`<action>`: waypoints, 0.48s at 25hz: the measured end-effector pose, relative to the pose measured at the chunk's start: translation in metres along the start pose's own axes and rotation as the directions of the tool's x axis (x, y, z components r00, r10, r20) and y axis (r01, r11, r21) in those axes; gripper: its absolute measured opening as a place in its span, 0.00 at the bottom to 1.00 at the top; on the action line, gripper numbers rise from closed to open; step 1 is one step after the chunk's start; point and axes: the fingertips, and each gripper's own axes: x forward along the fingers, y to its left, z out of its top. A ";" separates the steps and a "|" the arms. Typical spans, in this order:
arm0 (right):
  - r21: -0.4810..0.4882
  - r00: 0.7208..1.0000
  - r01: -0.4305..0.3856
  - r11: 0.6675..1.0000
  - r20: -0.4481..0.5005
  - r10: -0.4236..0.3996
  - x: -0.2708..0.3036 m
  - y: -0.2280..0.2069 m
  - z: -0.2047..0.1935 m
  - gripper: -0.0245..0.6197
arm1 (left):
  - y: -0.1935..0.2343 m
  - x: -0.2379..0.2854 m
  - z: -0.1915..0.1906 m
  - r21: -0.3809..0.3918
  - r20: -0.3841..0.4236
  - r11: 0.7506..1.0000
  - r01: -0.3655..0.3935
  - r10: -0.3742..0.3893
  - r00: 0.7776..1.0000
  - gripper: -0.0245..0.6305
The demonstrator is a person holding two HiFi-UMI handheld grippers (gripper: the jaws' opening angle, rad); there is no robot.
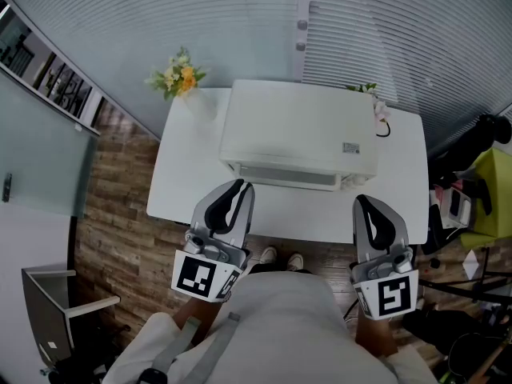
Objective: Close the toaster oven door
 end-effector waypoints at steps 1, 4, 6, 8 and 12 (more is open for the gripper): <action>0.000 1.000 0.001 1.000 -0.001 -0.001 0.000 0.000 0.000 0.05 | -0.002 0.000 0.002 0.004 0.002 1.000 0.003 -0.003 1.000 0.11; 0.000 1.000 0.003 1.000 -0.006 -0.003 -0.002 -0.001 -0.001 0.05 | -0.006 0.000 0.006 0.013 0.007 1.000 0.010 -0.010 1.000 0.11; -0.001 1.000 0.004 1.000 -0.009 -0.004 -0.003 0.000 -0.002 0.05 | -0.008 0.000 0.007 0.014 0.008 1.000 0.013 -0.014 1.000 0.11; 0.000 1.000 0.005 1.000 -0.014 -0.005 -0.004 0.000 -0.003 0.05 | -0.009 0.000 0.007 0.012 0.009 1.000 0.015 -0.015 1.000 0.11; -0.002 1.000 0.006 1.000 -0.013 -0.006 -0.005 0.001 -0.002 0.05 | -0.011 0.000 0.007 0.008 0.013 1.000 0.017 -0.017 1.000 0.11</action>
